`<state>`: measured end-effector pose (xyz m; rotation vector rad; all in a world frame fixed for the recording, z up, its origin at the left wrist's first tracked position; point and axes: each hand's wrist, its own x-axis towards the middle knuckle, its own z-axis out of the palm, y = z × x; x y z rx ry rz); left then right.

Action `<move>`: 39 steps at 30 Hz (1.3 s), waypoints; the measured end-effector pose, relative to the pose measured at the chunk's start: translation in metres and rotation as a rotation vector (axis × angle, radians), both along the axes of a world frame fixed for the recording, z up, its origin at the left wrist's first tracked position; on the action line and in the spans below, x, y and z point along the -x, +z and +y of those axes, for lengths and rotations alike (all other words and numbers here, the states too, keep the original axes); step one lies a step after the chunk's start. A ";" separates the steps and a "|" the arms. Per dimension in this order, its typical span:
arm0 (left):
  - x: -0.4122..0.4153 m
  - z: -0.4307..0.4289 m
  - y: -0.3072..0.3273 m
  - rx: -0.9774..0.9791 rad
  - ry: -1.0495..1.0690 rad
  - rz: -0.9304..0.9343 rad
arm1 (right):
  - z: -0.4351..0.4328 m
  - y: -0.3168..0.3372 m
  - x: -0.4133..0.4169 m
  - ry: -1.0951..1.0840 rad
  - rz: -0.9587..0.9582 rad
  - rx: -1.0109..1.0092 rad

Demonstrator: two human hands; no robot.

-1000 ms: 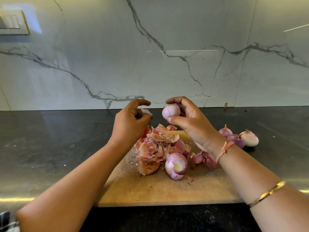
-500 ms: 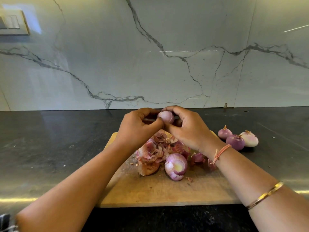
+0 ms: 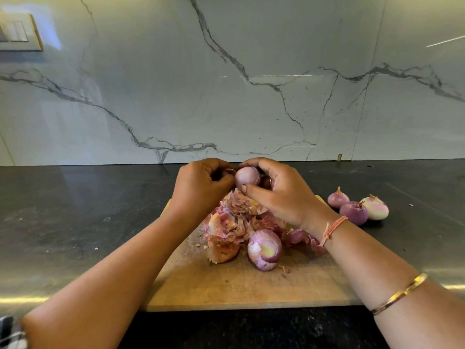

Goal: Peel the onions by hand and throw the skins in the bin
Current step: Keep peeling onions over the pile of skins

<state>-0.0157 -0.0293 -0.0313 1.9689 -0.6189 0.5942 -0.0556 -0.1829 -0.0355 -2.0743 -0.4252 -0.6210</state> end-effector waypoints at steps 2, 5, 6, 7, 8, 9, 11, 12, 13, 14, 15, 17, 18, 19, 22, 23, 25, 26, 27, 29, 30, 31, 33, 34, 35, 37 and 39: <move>0.000 0.001 0.000 0.053 -0.013 0.025 | 0.001 0.001 0.000 0.034 0.022 -0.053; 0.002 -0.002 -0.002 0.082 -0.040 0.037 | 0.001 0.001 0.000 0.062 0.059 -0.177; 0.002 -0.002 -0.003 0.082 -0.047 0.044 | 0.001 0.002 0.000 0.075 0.081 -0.224; 0.002 -0.003 -0.003 0.081 -0.053 0.055 | 0.000 0.003 0.000 0.089 0.107 -0.267; 0.003 -0.003 -0.003 0.081 -0.057 0.067 | -0.001 0.004 0.000 0.107 0.129 -0.301; 0.002 -0.003 -0.004 0.073 -0.057 0.073 | -0.001 0.005 0.000 0.125 0.143 -0.324; 0.002 -0.002 -0.004 0.044 -0.045 0.067 | 0.000 0.008 0.003 0.165 0.160 -0.362; 0.001 -0.002 -0.004 0.030 -0.036 0.060 | 0.001 0.009 0.004 0.179 0.172 -0.382; 0.001 -0.001 -0.004 0.020 -0.027 0.051 | 0.001 0.009 0.005 0.185 0.182 -0.399; 0.000 -0.001 -0.004 0.013 -0.020 0.042 | 0.000 0.009 0.005 0.184 0.189 -0.407; 0.000 -0.001 -0.005 0.008 -0.014 0.033 | 0.000 0.009 0.004 0.179 0.195 -0.406; -0.001 -0.002 -0.005 -0.009 0.001 0.015 | 0.000 0.008 0.002 0.168 0.206 -0.397; -0.001 -0.002 -0.005 -0.020 0.010 0.007 | 0.000 0.007 0.001 0.165 0.211 -0.399; -0.002 -0.001 -0.005 -0.031 0.020 0.004 | 0.001 0.007 0.001 0.163 0.216 -0.409; -0.006 0.003 -0.004 -0.033 0.053 0.038 | 0.001 0.009 0.001 0.187 0.208 -0.507; -0.008 0.005 -0.004 -0.028 0.066 0.053 | -0.001 0.010 0.002 0.197 0.204 -0.555; -0.009 0.007 -0.003 -0.052 0.094 0.064 | -0.003 0.012 0.003 0.216 0.204 -0.627; -0.008 0.006 -0.003 -0.076 0.095 0.065 | -0.004 0.013 0.003 0.229 0.211 -0.648; -0.006 0.004 -0.003 -0.101 0.088 0.065 | -0.005 0.012 0.003 0.246 0.222 -0.665; -0.004 0.003 -0.004 -0.138 0.067 0.066 | -0.004 0.011 0.002 0.278 0.247 -0.689; -0.003 0.002 -0.004 -0.148 0.055 0.070 | -0.004 0.010 0.001 0.286 0.256 -0.692; -0.002 0.003 -0.005 -0.156 0.046 0.076 | -0.003 0.010 0.001 0.291 0.261 -0.690; -0.003 0.003 -0.005 -0.156 0.032 0.087 | -0.003 0.009 0.000 0.297 0.264 -0.686; -0.002 0.002 -0.005 -0.146 0.023 0.086 | -0.003 0.009 0.000 0.295 0.263 -0.684; -0.001 0.002 -0.005 -0.130 0.009 0.080 | -0.003 0.010 0.001 0.293 0.260 -0.683; 0.003 0.000 -0.004 -0.071 -0.044 0.064 | -0.002 0.010 0.001 0.283 0.250 -0.675; 0.006 -0.001 -0.002 -0.024 -0.098 0.049 | -0.002 0.010 0.002 0.264 0.238 -0.647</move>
